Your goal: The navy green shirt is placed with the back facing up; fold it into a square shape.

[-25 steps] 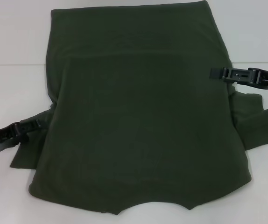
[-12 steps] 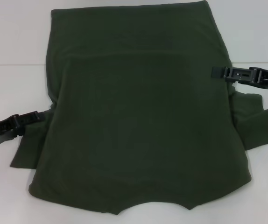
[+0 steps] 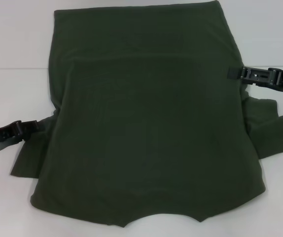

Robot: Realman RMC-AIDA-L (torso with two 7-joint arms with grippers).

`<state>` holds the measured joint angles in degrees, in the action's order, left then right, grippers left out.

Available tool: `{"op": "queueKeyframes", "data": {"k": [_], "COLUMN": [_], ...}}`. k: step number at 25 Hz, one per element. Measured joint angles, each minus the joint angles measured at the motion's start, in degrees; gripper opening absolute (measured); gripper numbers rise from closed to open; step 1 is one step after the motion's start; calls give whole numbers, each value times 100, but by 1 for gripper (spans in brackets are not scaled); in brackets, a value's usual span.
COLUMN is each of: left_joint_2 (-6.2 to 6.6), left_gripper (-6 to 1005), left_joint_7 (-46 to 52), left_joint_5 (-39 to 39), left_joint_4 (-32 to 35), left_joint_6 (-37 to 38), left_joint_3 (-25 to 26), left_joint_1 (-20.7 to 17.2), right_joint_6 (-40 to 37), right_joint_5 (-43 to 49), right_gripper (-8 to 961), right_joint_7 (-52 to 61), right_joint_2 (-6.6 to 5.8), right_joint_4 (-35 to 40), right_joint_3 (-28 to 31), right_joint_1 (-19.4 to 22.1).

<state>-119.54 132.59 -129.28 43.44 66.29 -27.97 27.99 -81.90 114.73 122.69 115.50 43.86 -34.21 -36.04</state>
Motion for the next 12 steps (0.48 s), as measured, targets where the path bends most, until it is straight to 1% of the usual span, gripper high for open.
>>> {"op": "queueKeyframes", "data": {"k": [1, 6, 12], "left_joint_2": [0, 1, 1], "left_gripper": [680, 442, 210], "left_joint_7": [-5, -73, -185], "left_joint_5": [0, 0, 0], "left_joint_4": [2, 7, 7], "left_joint_6": [-1, -8, -18], "left_joint_3": [0, 2, 0], "left_joint_1": [0, 0, 12], "right_joint_6": [-1, -2, -2], "right_joint_5": [0, -3, -4], "right_gripper": [944, 945, 944], "right_joint_7": [0, 0, 0], "right_joint_2": [-2, -8, -18], "right_joint_4": [0, 0, 0], "right_joint_3": [1, 2, 9], "right_joint_1": [0, 8, 18]}}
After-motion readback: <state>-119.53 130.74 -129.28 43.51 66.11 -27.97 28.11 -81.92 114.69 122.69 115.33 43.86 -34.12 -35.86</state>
